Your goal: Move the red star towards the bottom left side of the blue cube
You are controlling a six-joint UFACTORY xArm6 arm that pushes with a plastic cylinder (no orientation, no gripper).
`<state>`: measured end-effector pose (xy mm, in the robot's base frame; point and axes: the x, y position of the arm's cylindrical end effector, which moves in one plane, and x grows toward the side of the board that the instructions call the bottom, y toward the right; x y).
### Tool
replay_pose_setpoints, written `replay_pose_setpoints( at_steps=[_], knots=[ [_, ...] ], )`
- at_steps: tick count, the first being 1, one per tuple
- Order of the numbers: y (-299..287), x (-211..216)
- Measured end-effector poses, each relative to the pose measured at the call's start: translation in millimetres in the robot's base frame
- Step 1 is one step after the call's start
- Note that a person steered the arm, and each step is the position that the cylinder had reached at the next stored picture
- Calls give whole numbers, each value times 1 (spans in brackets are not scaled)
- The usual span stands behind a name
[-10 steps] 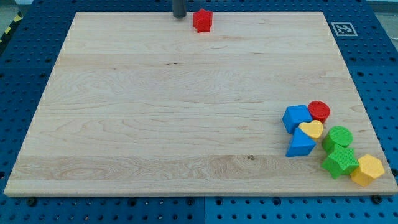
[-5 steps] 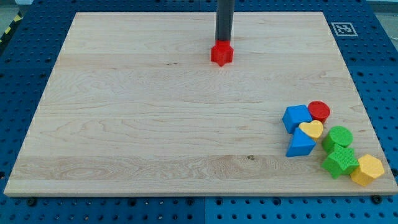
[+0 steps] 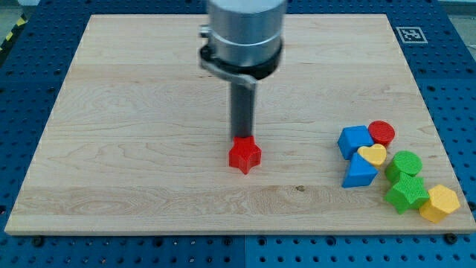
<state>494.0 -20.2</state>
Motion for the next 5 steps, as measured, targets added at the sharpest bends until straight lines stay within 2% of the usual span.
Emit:
replay_pose_setpoints(
  at_steps=[1,3,5],
  knots=[
    [-23,20],
    [33,27],
    [44,58]
  ],
)
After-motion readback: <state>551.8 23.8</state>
